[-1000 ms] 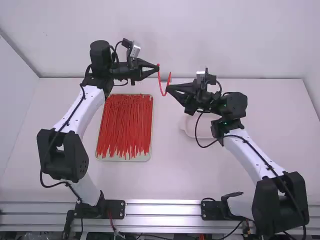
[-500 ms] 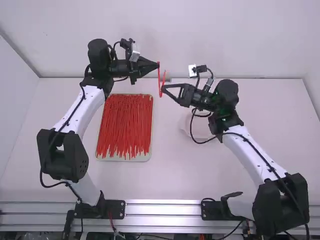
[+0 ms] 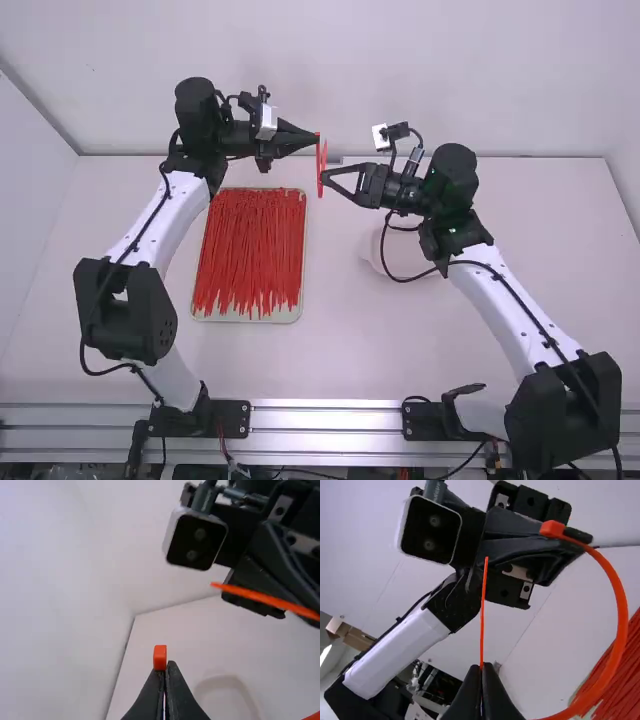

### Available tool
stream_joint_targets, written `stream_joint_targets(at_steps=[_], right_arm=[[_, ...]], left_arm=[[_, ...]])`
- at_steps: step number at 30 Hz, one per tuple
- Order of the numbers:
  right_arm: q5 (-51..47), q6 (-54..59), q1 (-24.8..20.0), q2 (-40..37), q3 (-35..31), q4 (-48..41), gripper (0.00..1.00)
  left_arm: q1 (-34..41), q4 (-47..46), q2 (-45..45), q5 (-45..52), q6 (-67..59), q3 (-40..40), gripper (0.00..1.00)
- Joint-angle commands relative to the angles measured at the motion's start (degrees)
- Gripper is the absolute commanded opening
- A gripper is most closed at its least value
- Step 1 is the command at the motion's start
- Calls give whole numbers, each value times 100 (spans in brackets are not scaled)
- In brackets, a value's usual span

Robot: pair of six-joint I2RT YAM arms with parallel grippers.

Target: Fasten the cable tie

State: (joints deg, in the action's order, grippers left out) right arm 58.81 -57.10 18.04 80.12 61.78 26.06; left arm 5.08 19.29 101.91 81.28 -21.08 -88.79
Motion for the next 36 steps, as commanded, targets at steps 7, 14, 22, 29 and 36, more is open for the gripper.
stream_joint_targets(at_steps=[7,14,22,29,36], right_arm=[[118,15,9,11,157,-273,0],[138,13,-15,11,157,-219,0],[138,13,-120,11,157,-232,0],[140,13,-111,11,157,-234,0],[142,15,-111,11,157,-236,0]], left_arm=[[13,509,22,522,164,37,2],[166,632,22,487,212,37,2],[173,623,22,511,109,37,2],[240,629,22,470,109,37,2],[313,625,22,472,13,37,2]])
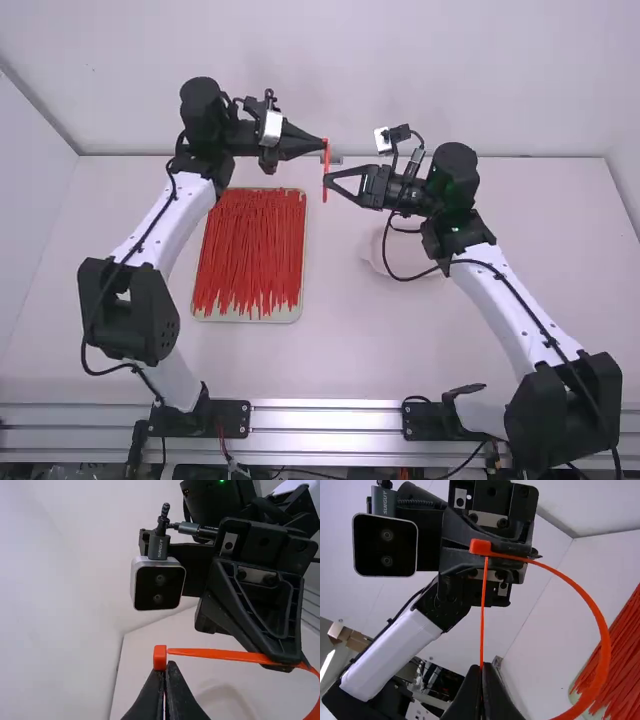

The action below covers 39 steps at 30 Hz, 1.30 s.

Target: Fasten the cable tie

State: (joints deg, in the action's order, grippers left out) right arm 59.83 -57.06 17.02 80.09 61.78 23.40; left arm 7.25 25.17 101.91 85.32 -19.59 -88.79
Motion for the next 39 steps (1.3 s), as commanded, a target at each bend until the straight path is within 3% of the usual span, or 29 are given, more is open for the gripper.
stream_joint_targets(at_steps=[1,39], right_arm=[[39,9,-9,13,157,33,0],[48,210,-24,13,157,35,0]], left_arm=[[107,42,22,70,-149,37,2],[105,79,22,278,-122,37,2]])
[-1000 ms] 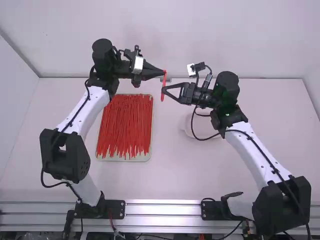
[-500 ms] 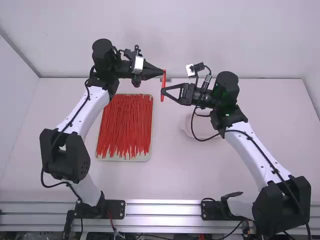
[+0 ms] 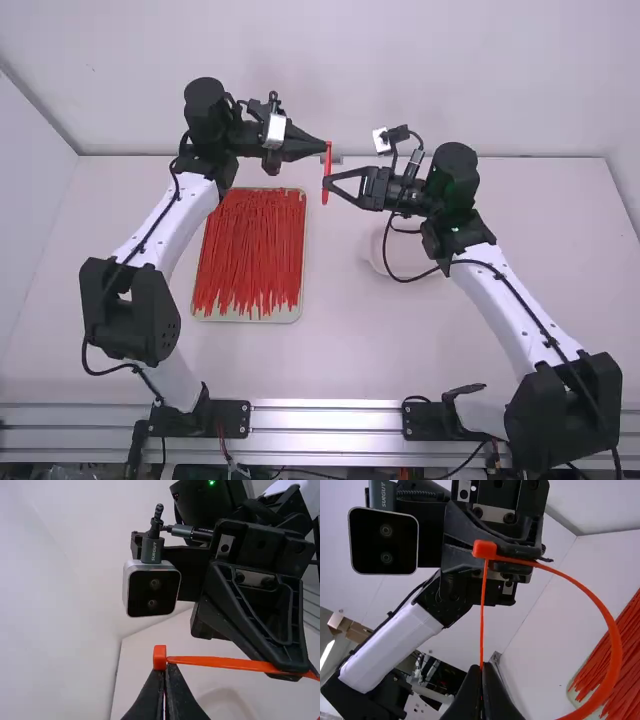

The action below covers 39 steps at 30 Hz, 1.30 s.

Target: Fasten the cable tie

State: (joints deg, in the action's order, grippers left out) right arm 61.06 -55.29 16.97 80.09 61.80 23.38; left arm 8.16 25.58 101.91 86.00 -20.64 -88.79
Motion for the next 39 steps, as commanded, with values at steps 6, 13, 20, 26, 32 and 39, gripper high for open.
stream_joint_targets(at_steps=[6,13,20,26,32,39], right_arm=[[-92,168,0,11,155,66,0],[-107,153,-57,11,155,87,0],[-114,0,-50,13,155,323,0],[-157,-81,-166,11,155,345,0],[-258,-149,-166,11,155,476,0],[-415,-251,-234,13,155,581,0]], left_arm=[[24,-7,22,208,-13,37,2],[52,-26,22,210,26,37,2],[120,-22,22,236,24,37,2],[129,39,22,374,26,37,2],[129,42,22,372,24,37,2],[129,39,22,374,26,37,2]])
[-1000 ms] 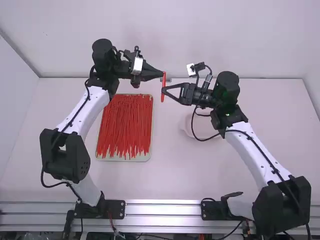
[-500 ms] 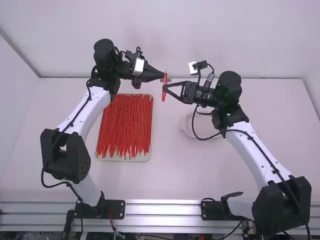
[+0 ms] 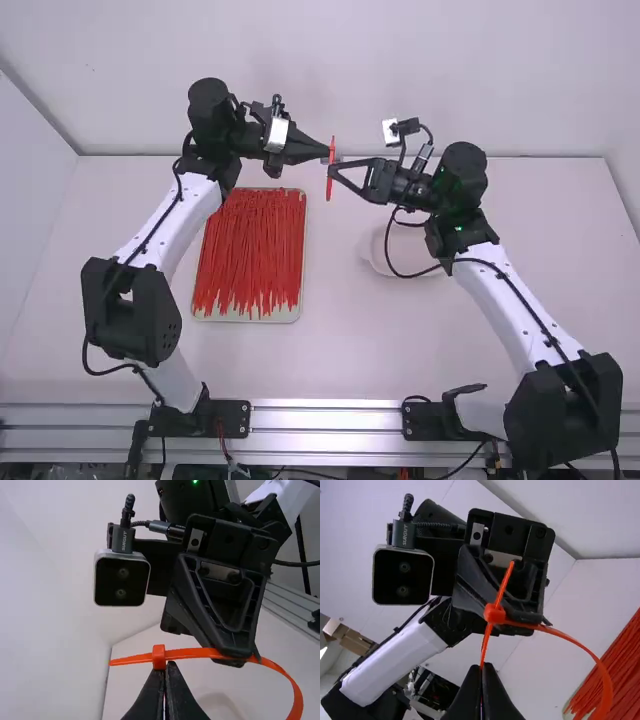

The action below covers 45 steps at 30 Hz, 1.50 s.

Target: Fasten the cable tie

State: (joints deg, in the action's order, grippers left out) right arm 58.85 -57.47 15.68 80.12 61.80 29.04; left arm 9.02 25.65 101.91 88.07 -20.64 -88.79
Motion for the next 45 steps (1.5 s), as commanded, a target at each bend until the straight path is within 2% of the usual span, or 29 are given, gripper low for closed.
stream_joint_targets(at_steps=[1,45], right_arm=[[-190,-35,-116,11,157,17,0],[-684,-232,-411,11,157,319,0]], left_arm=[[44,33,22,166,26,37,2],[256,-133,22,166,-26,37,2]])
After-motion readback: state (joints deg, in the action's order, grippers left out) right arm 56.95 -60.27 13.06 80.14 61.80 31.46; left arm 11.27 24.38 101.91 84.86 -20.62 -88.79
